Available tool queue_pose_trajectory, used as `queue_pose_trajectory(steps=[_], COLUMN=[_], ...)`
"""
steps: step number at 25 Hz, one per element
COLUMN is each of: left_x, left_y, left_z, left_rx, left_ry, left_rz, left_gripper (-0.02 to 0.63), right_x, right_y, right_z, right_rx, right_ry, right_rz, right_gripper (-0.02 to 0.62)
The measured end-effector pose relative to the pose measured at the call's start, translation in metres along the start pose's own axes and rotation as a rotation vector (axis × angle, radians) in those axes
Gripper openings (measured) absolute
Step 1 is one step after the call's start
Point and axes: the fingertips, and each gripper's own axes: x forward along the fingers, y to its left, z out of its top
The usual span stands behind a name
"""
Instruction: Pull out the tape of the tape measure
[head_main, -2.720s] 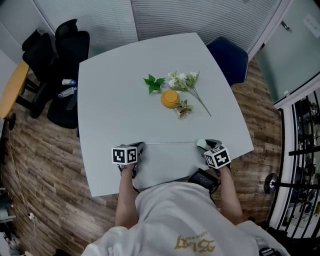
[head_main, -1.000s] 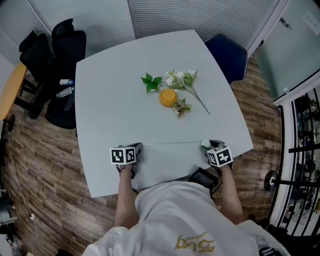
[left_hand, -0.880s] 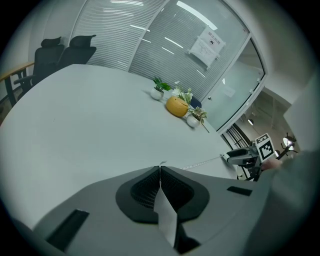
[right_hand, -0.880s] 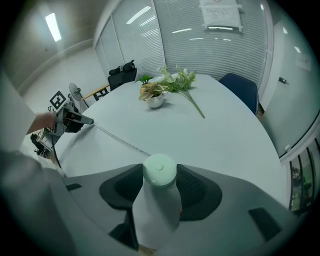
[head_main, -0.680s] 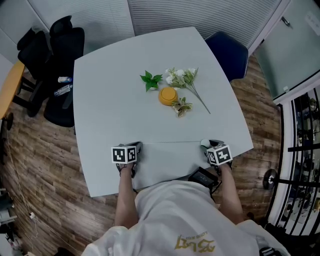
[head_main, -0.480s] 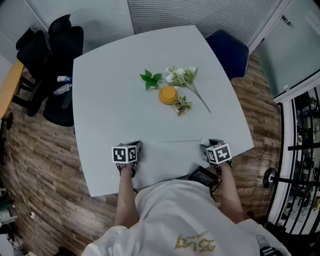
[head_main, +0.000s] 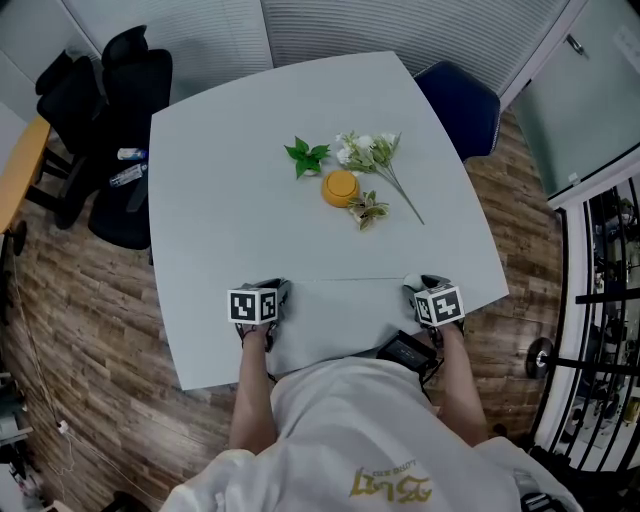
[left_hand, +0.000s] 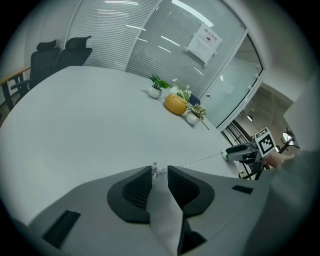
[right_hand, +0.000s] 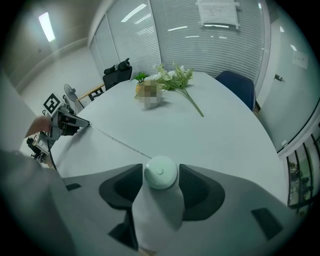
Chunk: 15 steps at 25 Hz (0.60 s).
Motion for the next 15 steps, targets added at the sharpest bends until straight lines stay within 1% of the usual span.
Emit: queue_pose_trajectory(steps=[3, 5, 10, 12, 15], left_x=[-0.004, -0.007, -0.021, -0.028, -0.04], left_y=[0.0, 0.001, 0.0, -0.002, -0.011], left_z=[-0.001, 0.001, 0.018, 0.021, 0.033], left_rx=[0.013, 0.022, 0.044, 0.043, 0.052], left_ry=[-0.002, -0.02, -0.113, -0.14, -0.208], left_rz=[0.014, 0.027, 0.057, 0.055, 0.034], left_gripper=[0.127, 0.139, 0.141, 0.14, 0.138], right_x=[-0.01, -0.016, -0.033, -0.041, -0.053], right_y=[0.001, 0.003, 0.009, 0.013, 0.018], right_z=[0.007, 0.014, 0.036, 0.042, 0.051], right_rx=[0.015, 0.034, 0.067, 0.077, 0.093], right_ry=[-0.027, -0.062, -0.17, -0.209, -0.265], right_rz=[-0.015, -0.019, -0.026, -0.03, -0.037], right_gripper=[0.23, 0.23, 0.229, 0.206, 0.17])
